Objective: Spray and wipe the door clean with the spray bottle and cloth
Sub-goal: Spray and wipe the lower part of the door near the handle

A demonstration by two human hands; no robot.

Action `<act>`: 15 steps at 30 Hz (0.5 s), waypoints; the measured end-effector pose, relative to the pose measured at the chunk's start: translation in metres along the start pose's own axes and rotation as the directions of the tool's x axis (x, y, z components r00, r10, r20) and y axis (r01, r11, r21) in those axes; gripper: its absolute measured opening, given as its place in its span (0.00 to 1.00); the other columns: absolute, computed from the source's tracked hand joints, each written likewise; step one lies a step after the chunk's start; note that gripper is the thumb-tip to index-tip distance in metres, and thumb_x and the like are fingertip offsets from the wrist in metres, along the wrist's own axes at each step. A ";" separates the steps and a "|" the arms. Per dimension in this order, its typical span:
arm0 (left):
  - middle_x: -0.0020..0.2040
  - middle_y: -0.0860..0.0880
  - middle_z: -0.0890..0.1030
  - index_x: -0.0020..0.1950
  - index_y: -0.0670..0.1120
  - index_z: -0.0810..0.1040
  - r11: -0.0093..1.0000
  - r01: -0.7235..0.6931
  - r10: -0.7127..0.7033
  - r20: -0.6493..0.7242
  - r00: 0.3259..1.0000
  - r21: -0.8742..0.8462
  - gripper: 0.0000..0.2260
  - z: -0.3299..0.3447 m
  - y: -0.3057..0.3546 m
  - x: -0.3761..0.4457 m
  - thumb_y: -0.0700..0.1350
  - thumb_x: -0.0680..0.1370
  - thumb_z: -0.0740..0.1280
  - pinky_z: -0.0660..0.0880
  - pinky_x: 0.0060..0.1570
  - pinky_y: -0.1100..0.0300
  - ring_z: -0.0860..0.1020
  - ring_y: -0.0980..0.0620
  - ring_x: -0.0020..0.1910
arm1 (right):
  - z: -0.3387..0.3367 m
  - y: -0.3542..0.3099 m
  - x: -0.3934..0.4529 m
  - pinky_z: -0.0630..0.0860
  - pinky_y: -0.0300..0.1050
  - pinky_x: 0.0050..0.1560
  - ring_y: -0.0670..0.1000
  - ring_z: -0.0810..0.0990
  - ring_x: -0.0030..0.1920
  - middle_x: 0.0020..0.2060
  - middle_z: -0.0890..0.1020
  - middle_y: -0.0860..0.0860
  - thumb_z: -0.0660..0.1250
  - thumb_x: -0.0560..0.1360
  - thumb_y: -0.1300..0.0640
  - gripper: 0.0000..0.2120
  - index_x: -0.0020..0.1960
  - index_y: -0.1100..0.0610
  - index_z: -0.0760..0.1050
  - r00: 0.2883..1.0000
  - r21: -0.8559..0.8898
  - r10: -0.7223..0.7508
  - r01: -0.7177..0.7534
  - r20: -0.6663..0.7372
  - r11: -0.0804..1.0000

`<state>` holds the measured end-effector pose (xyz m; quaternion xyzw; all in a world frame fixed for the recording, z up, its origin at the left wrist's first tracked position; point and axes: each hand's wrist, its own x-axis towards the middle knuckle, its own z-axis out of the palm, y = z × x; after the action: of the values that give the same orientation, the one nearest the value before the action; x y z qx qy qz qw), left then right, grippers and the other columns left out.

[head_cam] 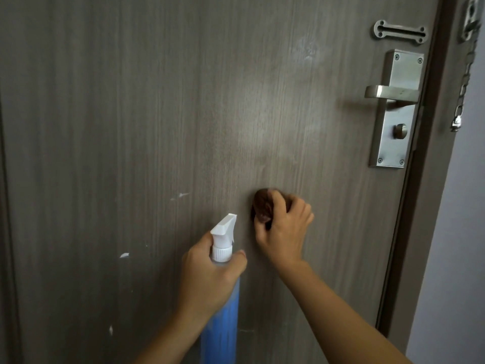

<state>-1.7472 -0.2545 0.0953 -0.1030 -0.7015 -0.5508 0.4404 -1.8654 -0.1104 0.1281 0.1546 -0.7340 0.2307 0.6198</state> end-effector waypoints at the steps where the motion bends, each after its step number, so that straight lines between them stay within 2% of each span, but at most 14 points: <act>1: 0.29 0.55 0.77 0.39 0.52 0.78 1.000 0.006 -0.006 -0.005 1.000 0.002 0.11 0.000 -0.001 0.000 0.57 0.64 0.70 0.69 0.29 0.66 0.72 0.60 0.27 | 0.002 0.003 -0.013 0.68 0.57 0.52 0.62 0.71 0.51 0.54 0.72 0.60 0.67 0.68 0.48 0.28 0.67 0.51 0.71 0.999 -0.013 -0.032 0.032 0.025 0.999; 4: 0.29 0.56 0.77 0.38 0.51 0.77 1.000 0.016 -0.016 -0.002 1.000 0.003 0.11 0.001 -0.002 -0.002 0.57 0.64 0.70 0.69 0.29 0.67 0.73 0.60 0.27 | 0.001 0.014 -0.044 0.67 0.56 0.52 0.62 0.72 0.52 0.56 0.71 0.60 0.73 0.66 0.48 0.32 0.67 0.51 0.70 0.975 -0.045 -0.183 0.190 0.124 0.981; 7: 0.28 0.56 0.76 0.39 0.54 0.76 1.000 0.019 -0.020 0.019 1.000 0.019 0.09 -0.002 -0.003 -0.002 0.57 0.65 0.70 0.69 0.28 0.66 0.73 0.60 0.27 | -0.009 0.016 -0.032 0.67 0.56 0.51 0.63 0.73 0.51 0.56 0.70 0.59 0.71 0.67 0.50 0.30 0.67 0.51 0.69 0.938 -0.008 -0.299 0.306 0.176 0.952; 9: 0.28 0.55 0.77 0.40 0.54 0.76 0.999 0.033 -0.034 0.020 0.999 0.029 0.10 -0.004 -0.003 0.000 0.57 0.64 0.70 0.70 0.28 0.62 0.73 0.60 0.27 | -0.015 0.011 0.002 0.70 0.58 0.51 0.64 0.73 0.51 0.55 0.71 0.60 0.72 0.67 0.53 0.29 0.67 0.52 0.70 0.960 -0.008 -0.239 0.243 0.145 0.970; 11: 0.28 0.54 0.77 0.40 0.53 0.77 0.999 0.042 -0.043 0.012 0.999 0.031 0.10 -0.006 -0.002 0.003 0.57 0.64 0.70 0.71 0.27 0.62 0.73 0.60 0.26 | -0.018 0.002 0.046 0.70 0.58 0.52 0.65 0.72 0.52 0.53 0.73 0.63 0.72 0.69 0.55 0.28 0.67 0.54 0.71 0.994 0.010 -0.087 0.087 0.059 0.996; 13: 0.28 0.54 0.76 0.40 0.52 0.76 0.999 0.037 -0.037 0.008 0.999 0.028 0.09 -0.007 -0.001 0.007 0.55 0.65 0.71 0.70 0.27 0.63 0.72 0.60 0.26 | -0.021 -0.009 0.086 0.69 0.58 0.54 0.64 0.72 0.53 0.53 0.73 0.62 0.69 0.71 0.55 0.25 0.68 0.54 0.73 0.999 0.024 0.034 -0.034 -0.005 0.999; 15: 0.28 0.54 0.76 0.40 0.52 0.76 0.999 0.033 -0.033 -0.003 0.999 0.030 0.08 -0.008 -0.002 0.010 0.53 0.66 0.72 0.70 0.28 0.62 0.72 0.60 0.27 | -0.021 -0.017 0.106 0.69 0.59 0.54 0.63 0.72 0.53 0.54 0.73 0.61 0.69 0.72 0.55 0.24 0.68 0.55 0.74 0.996 0.011 0.085 -0.085 -0.030 0.996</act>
<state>-1.7501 -0.2657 0.1019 -0.0839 -0.7109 -0.5474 0.4335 -1.8585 -0.1067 0.2372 0.1227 -0.7292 0.2629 0.6197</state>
